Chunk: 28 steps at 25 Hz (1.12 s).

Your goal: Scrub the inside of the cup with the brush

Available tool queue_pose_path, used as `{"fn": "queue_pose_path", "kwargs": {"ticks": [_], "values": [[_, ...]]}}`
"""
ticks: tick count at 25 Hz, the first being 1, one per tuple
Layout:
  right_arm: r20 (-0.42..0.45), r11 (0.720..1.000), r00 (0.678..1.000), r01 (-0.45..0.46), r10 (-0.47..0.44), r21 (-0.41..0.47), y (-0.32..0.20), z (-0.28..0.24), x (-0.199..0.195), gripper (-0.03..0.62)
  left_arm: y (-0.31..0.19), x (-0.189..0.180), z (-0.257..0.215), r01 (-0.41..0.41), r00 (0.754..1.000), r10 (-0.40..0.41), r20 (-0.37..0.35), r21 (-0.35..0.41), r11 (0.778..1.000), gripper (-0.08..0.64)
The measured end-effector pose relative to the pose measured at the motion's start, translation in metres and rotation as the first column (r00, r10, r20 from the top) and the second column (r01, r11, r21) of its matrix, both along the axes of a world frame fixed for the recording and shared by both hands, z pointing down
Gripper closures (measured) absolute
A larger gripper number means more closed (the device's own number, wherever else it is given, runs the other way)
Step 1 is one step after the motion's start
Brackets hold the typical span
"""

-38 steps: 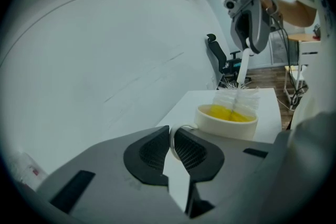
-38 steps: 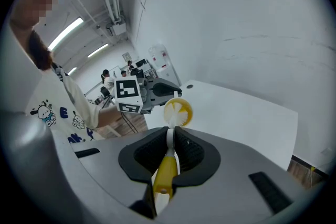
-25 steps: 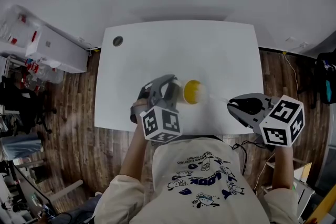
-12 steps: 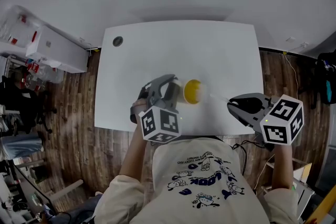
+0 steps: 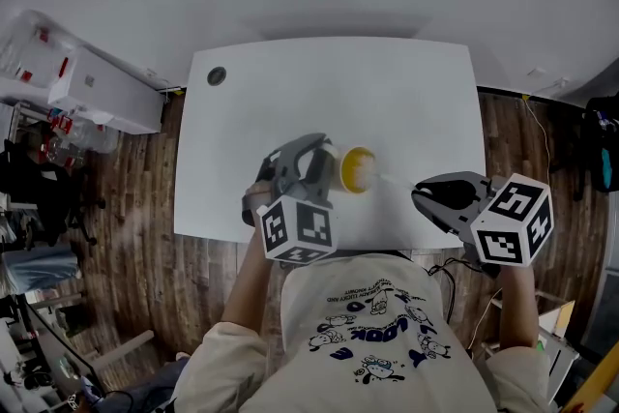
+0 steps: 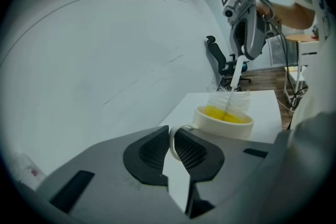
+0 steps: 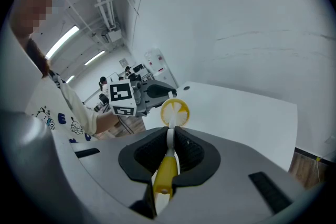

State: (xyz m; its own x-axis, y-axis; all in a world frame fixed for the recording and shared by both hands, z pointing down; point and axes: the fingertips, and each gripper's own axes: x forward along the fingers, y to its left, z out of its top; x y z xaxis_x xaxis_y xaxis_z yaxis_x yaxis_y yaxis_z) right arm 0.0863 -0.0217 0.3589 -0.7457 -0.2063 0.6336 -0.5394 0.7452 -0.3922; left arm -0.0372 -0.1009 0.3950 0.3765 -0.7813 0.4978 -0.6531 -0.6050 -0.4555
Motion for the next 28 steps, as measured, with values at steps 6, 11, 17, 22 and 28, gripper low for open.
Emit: {"fn": "queue_pose_path", "kwargs": {"ticks": [6,11,17,22,28], "values": [[-0.042,1.0,0.999,0.026,-0.025,0.014,0.002,0.005,0.004,0.545,-0.002,-0.003,0.002,0.029,1.0,-0.028,0.002,-0.007,1.0,0.525],[-0.073,0.999,0.997,0.028,-0.026,0.025,-0.001,0.004,0.006,0.545,-0.002,-0.004,0.004,0.022,0.999,-0.022,0.031,-0.006,1.0,0.525],[-0.067,0.999,0.998,0.02,-0.018,0.031,-0.003,-0.001,0.014,0.545,-0.004,-0.005,0.007,0.03,0.999,-0.03,0.027,-0.012,0.999,0.525],[-0.051,1.0,0.999,0.01,-0.008,0.03,-0.005,-0.005,0.018,0.545,-0.006,-0.009,0.007,0.043,0.999,-0.043,0.029,-0.013,0.999,0.525],[-0.04,1.0,0.999,0.005,-0.004,0.024,-0.006,-0.003,0.018,0.545,-0.008,-0.006,0.006,0.046,0.999,-0.046,0.023,-0.009,0.999,0.525]]}}
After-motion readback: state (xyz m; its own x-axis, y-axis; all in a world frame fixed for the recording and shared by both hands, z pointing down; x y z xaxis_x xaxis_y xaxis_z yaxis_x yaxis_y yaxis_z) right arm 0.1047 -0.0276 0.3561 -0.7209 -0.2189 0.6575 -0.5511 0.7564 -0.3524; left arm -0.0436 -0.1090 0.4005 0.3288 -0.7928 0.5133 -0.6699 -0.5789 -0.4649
